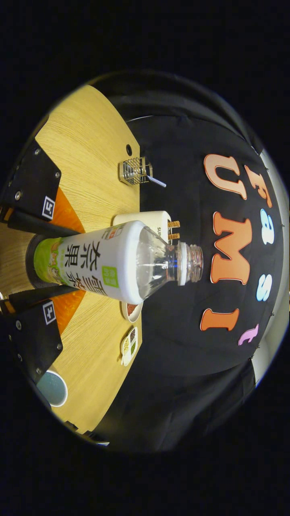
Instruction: Take the bottle from table, then pour the juice into the cup, finally place the bottle on the coaster
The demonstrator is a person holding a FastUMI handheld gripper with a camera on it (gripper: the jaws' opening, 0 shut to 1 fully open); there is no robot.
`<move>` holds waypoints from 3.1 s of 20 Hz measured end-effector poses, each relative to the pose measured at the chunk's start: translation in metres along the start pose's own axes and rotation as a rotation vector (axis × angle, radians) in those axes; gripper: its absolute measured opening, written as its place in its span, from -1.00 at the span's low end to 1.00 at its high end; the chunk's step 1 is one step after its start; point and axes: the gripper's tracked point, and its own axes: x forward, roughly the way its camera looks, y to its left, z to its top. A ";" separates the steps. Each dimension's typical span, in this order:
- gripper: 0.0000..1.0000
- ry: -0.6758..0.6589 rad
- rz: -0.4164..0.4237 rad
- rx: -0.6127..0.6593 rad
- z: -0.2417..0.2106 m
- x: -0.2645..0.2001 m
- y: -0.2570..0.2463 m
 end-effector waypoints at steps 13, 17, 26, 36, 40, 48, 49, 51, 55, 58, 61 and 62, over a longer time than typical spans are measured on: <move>0.96 -0.028 -0.017 0.027 0.024 -0.061 -0.002; 0.96 -0.110 -0.031 0.011 0.063 -0.112 0.000; 0.95 -0.295 0.027 0.040 0.144 -0.228 0.027; 0.94 -0.414 0.076 0.061 0.170 -0.302 0.032; 0.94 -0.468 0.080 0.053 0.174 -0.313 0.026; 0.94 -0.503 0.145 0.050 0.178 -0.318 0.041; 0.94 -0.504 0.145 0.046 0.179 -0.319 0.042; 0.94 -0.507 0.141 0.039 0.181 -0.319 0.039; 0.94 -0.519 0.138 0.035 0.186 -0.320 0.036; 0.94 -0.530 0.134 0.051 0.190 -0.323 0.030; 0.94 -0.539 0.139 0.062 0.194 -0.324 0.027; 0.94 -0.541 0.146 0.063 0.194 -0.324 0.028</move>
